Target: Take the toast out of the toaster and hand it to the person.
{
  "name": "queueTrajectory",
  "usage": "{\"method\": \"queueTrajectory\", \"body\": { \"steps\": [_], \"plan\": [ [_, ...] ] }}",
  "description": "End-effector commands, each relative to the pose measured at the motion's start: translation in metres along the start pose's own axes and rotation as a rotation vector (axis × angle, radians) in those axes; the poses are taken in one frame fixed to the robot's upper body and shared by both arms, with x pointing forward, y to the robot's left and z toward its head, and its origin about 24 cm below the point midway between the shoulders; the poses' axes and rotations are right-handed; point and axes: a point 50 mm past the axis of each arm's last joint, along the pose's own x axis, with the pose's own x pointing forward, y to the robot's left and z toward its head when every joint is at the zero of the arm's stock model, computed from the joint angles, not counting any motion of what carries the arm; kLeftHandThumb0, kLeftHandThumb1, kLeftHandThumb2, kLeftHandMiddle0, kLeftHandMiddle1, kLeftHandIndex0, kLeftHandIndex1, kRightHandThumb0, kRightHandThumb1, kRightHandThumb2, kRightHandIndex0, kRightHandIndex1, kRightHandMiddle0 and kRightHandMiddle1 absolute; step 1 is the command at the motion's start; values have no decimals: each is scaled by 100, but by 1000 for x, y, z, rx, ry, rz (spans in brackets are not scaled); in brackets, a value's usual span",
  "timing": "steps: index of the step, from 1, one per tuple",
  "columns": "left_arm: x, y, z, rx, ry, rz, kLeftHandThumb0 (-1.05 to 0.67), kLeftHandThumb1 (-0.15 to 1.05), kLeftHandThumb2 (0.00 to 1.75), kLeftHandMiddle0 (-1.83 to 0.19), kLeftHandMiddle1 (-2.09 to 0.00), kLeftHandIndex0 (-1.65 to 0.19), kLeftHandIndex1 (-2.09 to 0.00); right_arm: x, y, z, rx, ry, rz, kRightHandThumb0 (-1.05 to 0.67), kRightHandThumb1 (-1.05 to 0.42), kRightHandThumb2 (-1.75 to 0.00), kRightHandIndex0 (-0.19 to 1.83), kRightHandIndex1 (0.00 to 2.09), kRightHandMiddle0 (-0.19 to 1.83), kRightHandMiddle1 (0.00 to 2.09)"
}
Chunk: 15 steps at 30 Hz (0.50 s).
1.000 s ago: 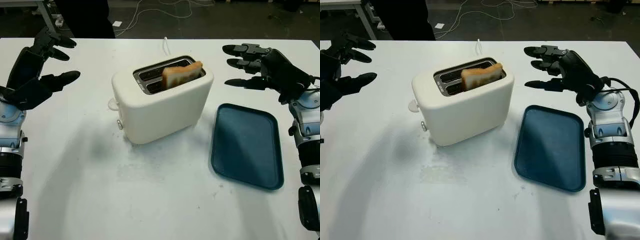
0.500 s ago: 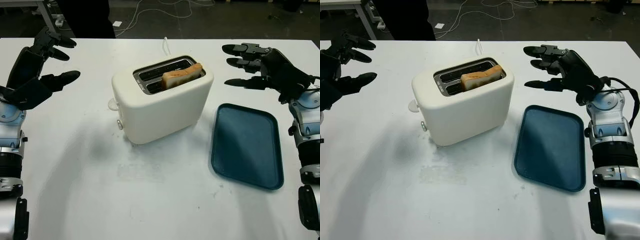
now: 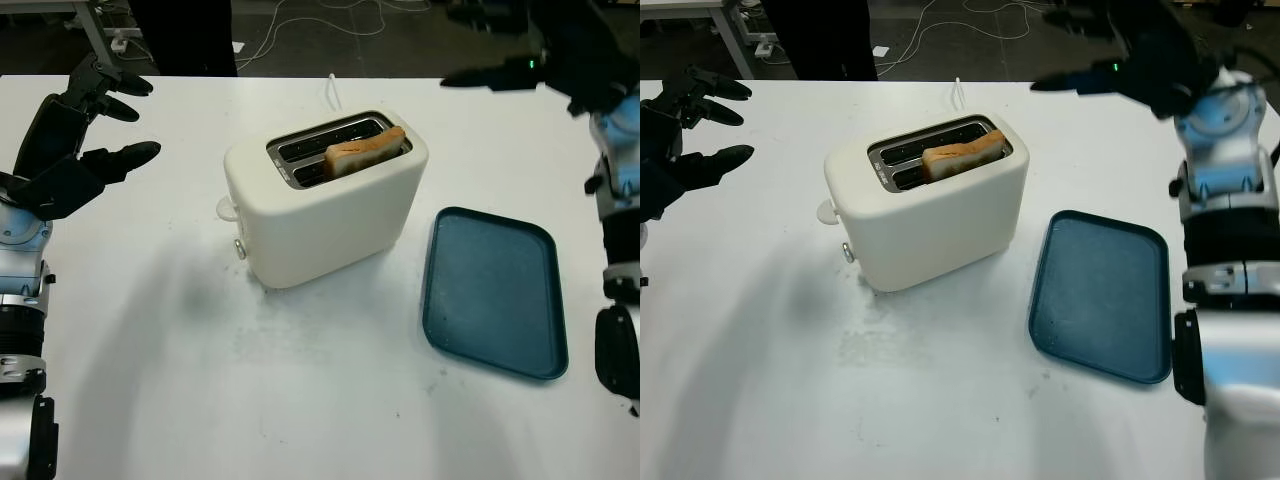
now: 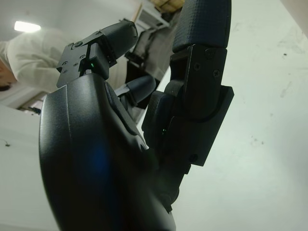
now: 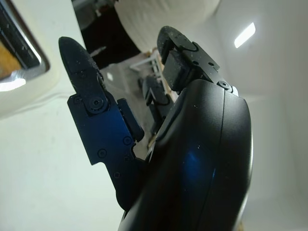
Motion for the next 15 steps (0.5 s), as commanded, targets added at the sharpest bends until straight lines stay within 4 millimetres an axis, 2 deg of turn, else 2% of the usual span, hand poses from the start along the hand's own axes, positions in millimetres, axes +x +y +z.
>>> {"method": "queueTrajectory", "body": {
  "steps": [1,8,9,11,15],
  "plan": [
    [-2,0,0,-7,-5,4,-105,92,24,0,-144,0,-127,8,2,13,-12,-37,31,-56,-63,0,60,8,59,5],
    [-2,1,0,-8,-4,4,-105,92,23,0,-143,0,-126,18,9,33,-96,-135,98,-65,-63,0,63,15,64,7],
    [-2,1,0,-3,-4,5,-105,92,23,0,-143,0,-126,19,10,36,-116,-146,115,-66,-63,0,61,21,65,7],
    [-2,1,0,-3,-4,5,-105,92,24,0,-143,0,-126,20,15,41,-172,-164,145,-72,-66,-1,49,52,68,7],
    [-2,1,-1,-8,1,6,-105,92,23,0,-144,0,-126,24,29,49,-262,-202,216,-77,-67,-1,50,62,72,8]
  ]
}}
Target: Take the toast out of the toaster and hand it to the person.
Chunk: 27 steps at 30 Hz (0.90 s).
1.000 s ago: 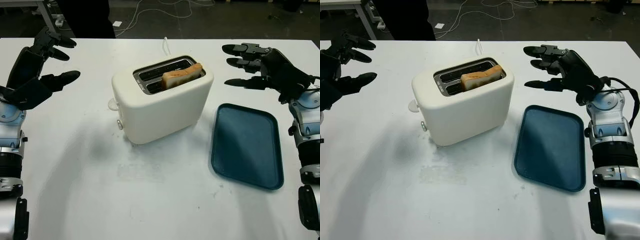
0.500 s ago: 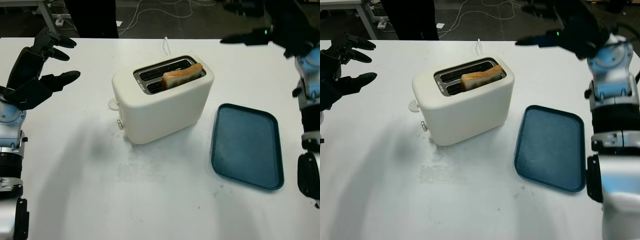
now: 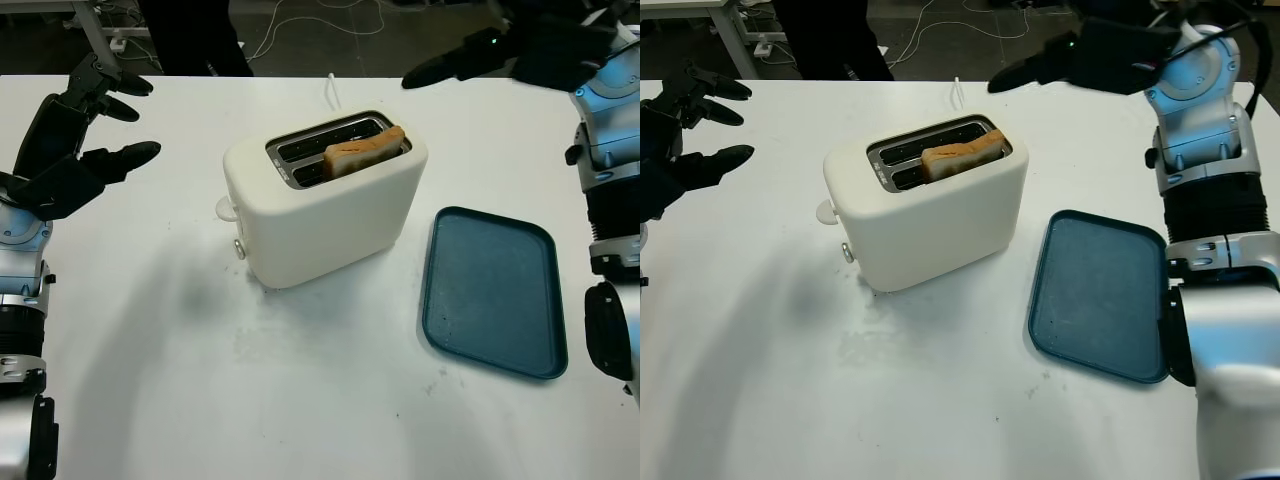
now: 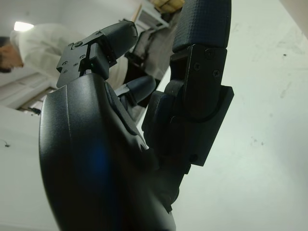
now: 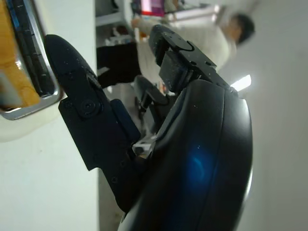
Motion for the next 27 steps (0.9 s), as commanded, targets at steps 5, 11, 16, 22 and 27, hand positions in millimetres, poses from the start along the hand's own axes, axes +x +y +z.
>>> {"method": "queueTrajectory", "body": {
  "steps": [5,11,16,22,27],
  "plan": [
    [-2,1,-1,-9,4,6,-105,92,23,0,-143,0,-126,15,11,16,-85,-27,114,-72,-64,0,52,64,73,7],
    [-1,1,0,-4,-2,4,-105,92,24,0,-143,0,-126,21,21,19,-94,-48,186,-71,-63,0,57,52,74,4],
    [-1,1,0,4,-5,6,-105,92,25,0,-144,0,-126,24,29,18,-87,-32,230,-68,-61,0,56,53,74,3],
    [0,1,0,1,-4,3,-105,92,26,0,-144,0,-126,26,37,13,-91,11,275,-67,-62,0,54,53,72,2],
    [0,1,0,2,-2,2,-105,92,24,0,-144,0,-127,26,43,9,-82,18,291,-63,-62,0,48,68,73,2]
  ]
}}
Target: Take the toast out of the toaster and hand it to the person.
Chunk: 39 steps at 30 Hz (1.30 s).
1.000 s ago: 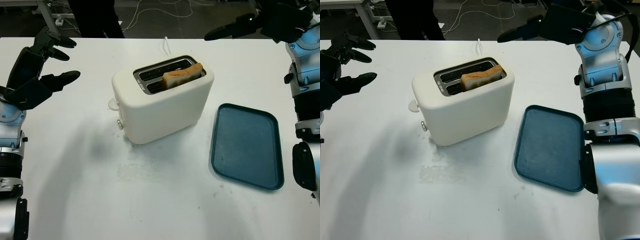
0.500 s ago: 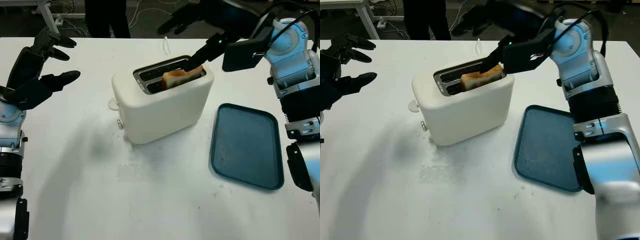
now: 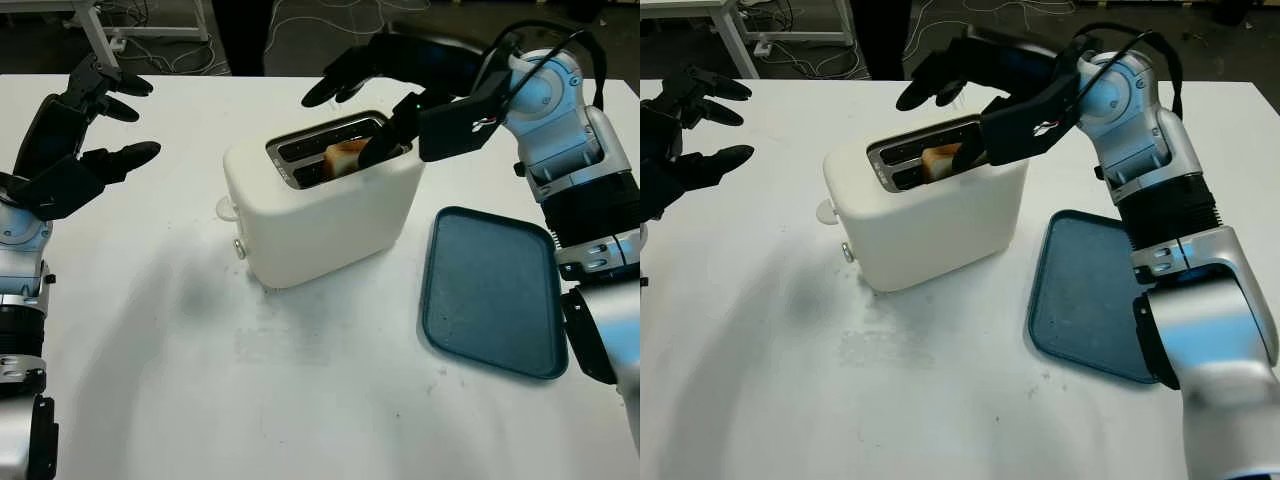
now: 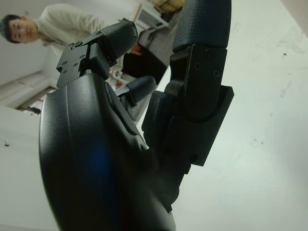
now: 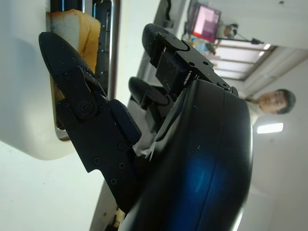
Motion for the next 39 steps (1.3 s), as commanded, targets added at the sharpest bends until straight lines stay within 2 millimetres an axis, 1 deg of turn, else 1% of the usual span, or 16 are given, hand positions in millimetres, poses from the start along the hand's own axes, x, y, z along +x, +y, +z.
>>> {"method": "queueTrajectory", "body": {
  "steps": [1,3,7,11,15,19,21,24,26,28,32,33,35,39],
  "plan": [
    [0,1,1,2,-4,3,-105,92,24,0,-144,0,-127,3,-1,2,-6,-7,4,-63,-62,0,46,73,74,2],
    [0,1,1,2,-7,4,-105,92,24,0,-144,0,-127,4,1,0,-5,4,5,-61,-62,0,46,78,75,2],
    [0,1,1,-2,-7,3,-105,92,24,0,-144,0,-127,5,5,-3,-12,24,15,-53,-63,0,47,77,78,3],
    [-1,1,0,-10,-2,8,-105,92,22,0,-144,0,-127,5,9,-5,-35,32,24,-49,-63,0,55,66,81,4],
    [-1,1,0,-7,-10,8,-105,92,23,0,-143,0,-126,4,13,-6,-97,34,37,-50,-65,0,66,68,86,5],
    [-2,0,0,-7,-5,8,-105,92,24,0,-143,0,-126,3,17,-9,-137,42,53,-49,-65,0,71,79,89,6],
    [-2,1,0,-1,-5,7,-105,92,25,0,-143,0,-126,2,19,-10,-158,45,57,-47,-66,0,75,91,93,6],
    [-2,0,0,-11,-2,10,-105,92,24,0,-143,0,-126,2,23,-12,-222,52,70,-46,-68,-1,77,96,96,7],
    [-2,0,0,-6,1,10,-105,92,24,0,-143,0,-126,2,25,-13,-232,64,86,-44,-69,-1,79,102,98,8],
    [-2,0,0,0,2,10,-105,92,24,0,-143,0,-125,3,27,-14,-218,69,100,-41,-71,-1,83,106,106,11],
    [-3,0,0,-12,0,8,-105,92,23,0,-143,0,-125,3,30,-14,-214,75,155,-46,-74,-1,88,113,116,13],
    [-3,1,0,-12,-3,8,-105,92,23,0,-143,0,-125,4,31,-14,-216,78,170,-47,-74,0,90,126,119,12],
    [-3,0,0,-5,-4,9,-105,92,23,0,-143,0,-126,4,33,-14,-243,86,214,-51,-74,-1,94,138,124,11],
    [-3,1,1,-3,-6,6,-105,92,23,0,-143,0,-127,4,38,-15,-351,113,268,-60,-80,-2,104,141,128,12]
  ]
}}
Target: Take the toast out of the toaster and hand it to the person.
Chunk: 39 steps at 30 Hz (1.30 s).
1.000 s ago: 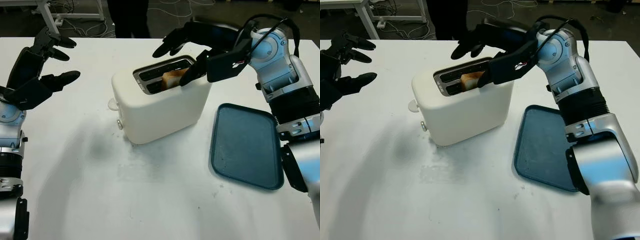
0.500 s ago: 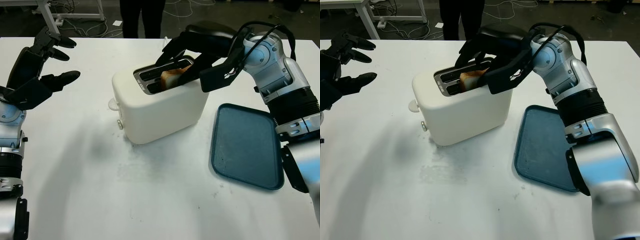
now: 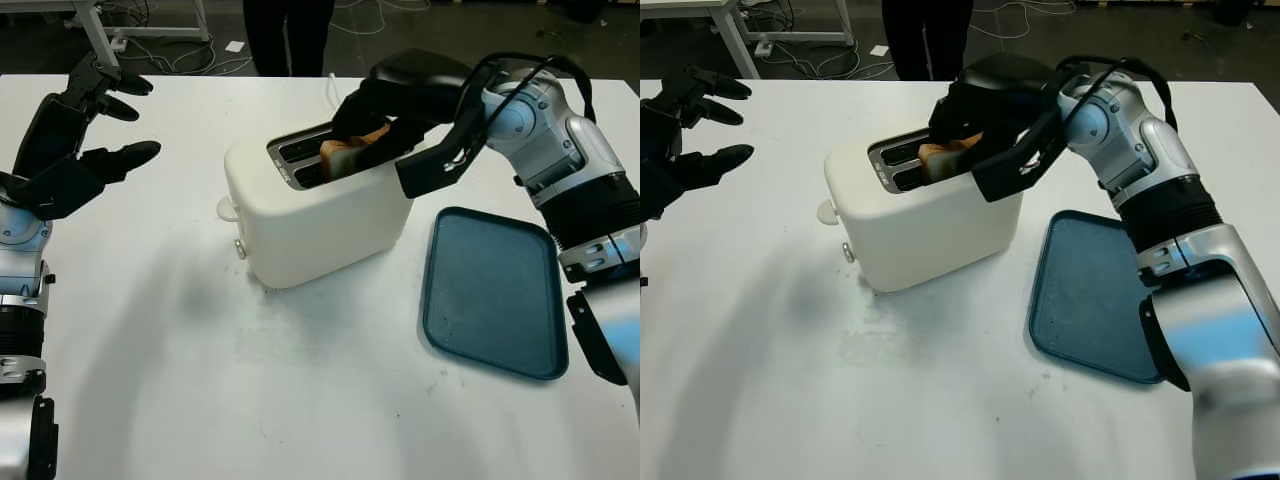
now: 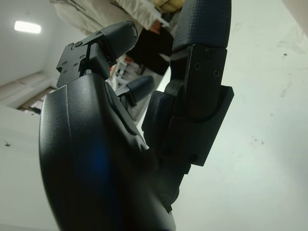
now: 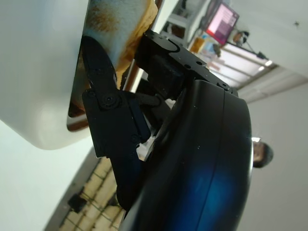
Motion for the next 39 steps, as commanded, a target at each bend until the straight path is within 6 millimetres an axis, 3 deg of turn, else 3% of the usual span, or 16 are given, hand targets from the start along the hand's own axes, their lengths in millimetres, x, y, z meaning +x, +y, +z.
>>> {"method": "queueTrajectory", "body": {
  "steps": [1,6,7,10,12,13,15,21,27,30,39],
  "plan": [
    [-3,0,0,-1,-8,6,-105,92,23,0,-143,0,-127,-1,24,-4,-84,33,126,-63,-82,-2,107,141,130,13],
    [-3,1,-3,-11,-5,8,-105,92,23,0,-143,0,-127,-2,26,-5,-201,27,37,-64,-91,-17,109,151,126,15],
    [-3,0,-3,-12,-5,9,-105,92,23,0,-143,0,-126,-3,25,-5,-216,22,11,-60,-92,-24,104,163,115,33],
    [-3,0,-3,-13,1,10,-105,92,23,0,-143,0,-126,-5,19,-6,-258,20,-55,-55,-92,-38,100,172,84,115],
    [-3,0,-3,-11,2,10,-105,92,23,0,-143,0,-126,-7,14,-8,-261,24,-105,-54,-92,-42,99,174,79,136],
    [-3,0,-3,-11,1,11,-105,92,22,0,-143,0,-126,-8,10,-9,-254,25,-137,-52,-92,-42,100,174,75,156],
    [-4,0,-3,-8,1,11,-105,92,23,0,-144,0,-126,-10,3,-12,-234,28,-194,-50,-92,-40,100,174,75,170],
    [-4,0,-3,-8,3,11,-105,92,24,0,-143,0,-126,-19,-18,-27,-164,81,-330,-52,-92,-42,96,175,72,173],
    [-4,1,-3,-1,0,12,-105,92,24,0,-142,0,-126,-31,-40,-43,-26,126,-493,-55,-92,-39,95,175,77,148],
    [-3,0,-2,-1,-1,9,-105,92,24,0,-143,0,-126,-37,-50,-49,53,128,-556,-54,-92,-38,98,175,72,170],
    [-2,0,-2,-13,0,10,-105,92,23,0,-143,0,-126,-60,-72,-65,280,130,-656,-52,-92,-39,100,175,73,175]
  ]
}}
